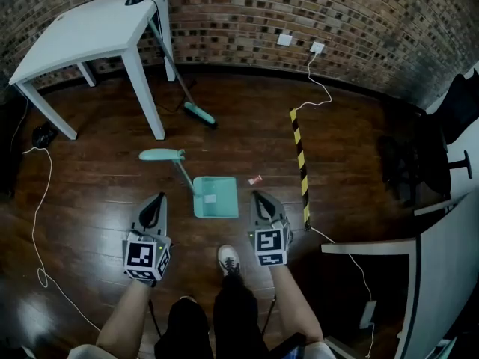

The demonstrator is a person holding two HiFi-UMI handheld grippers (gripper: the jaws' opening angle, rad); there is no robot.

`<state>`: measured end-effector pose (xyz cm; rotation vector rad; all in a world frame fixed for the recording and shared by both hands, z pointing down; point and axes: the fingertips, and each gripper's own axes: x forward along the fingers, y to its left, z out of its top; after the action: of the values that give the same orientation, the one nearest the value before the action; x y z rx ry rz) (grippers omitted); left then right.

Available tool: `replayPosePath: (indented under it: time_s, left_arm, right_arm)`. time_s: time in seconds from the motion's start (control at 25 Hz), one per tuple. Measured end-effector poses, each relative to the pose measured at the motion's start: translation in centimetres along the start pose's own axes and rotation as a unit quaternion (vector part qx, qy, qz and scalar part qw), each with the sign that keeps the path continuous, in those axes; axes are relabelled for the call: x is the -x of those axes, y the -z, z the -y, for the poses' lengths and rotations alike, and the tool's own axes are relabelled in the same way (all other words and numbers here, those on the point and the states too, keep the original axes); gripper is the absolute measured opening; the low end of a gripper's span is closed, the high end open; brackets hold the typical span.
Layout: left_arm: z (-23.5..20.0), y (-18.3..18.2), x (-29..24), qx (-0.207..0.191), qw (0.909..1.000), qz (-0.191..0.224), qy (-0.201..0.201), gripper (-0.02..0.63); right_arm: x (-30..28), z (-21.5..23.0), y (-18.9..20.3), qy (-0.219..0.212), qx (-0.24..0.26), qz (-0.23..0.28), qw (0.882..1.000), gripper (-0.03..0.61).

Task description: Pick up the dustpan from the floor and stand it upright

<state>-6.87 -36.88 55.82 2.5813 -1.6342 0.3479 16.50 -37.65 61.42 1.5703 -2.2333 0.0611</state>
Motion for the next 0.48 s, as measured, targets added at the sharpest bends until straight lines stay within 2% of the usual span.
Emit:
replayPosePath:
  time_s: [0.24,0.36,0.48]
  left_arm:
    - [-1.3,-16.4,10.7,-0.014,0.9996,0.025,-0.005,-0.008]
    - [-2.9,-22.8,16.7,-0.015,0.9991,0.037,-0.016,-0.006]
    - [-3.7,-27.7,21.8,-0.013,0.9981,0.056,-0.018,-0.006]
  right_arm:
    - [13.4,-1.3,-18.9,0.01,0.01,0.059,0.998,-0.021]
    - [19.7,-2.5,-26.6,0.015,0.0,0.089,0.996,-0.021]
    - [24.5,-3.3,-32.9,0.022,0.001,0.122,0.992,-0.021]
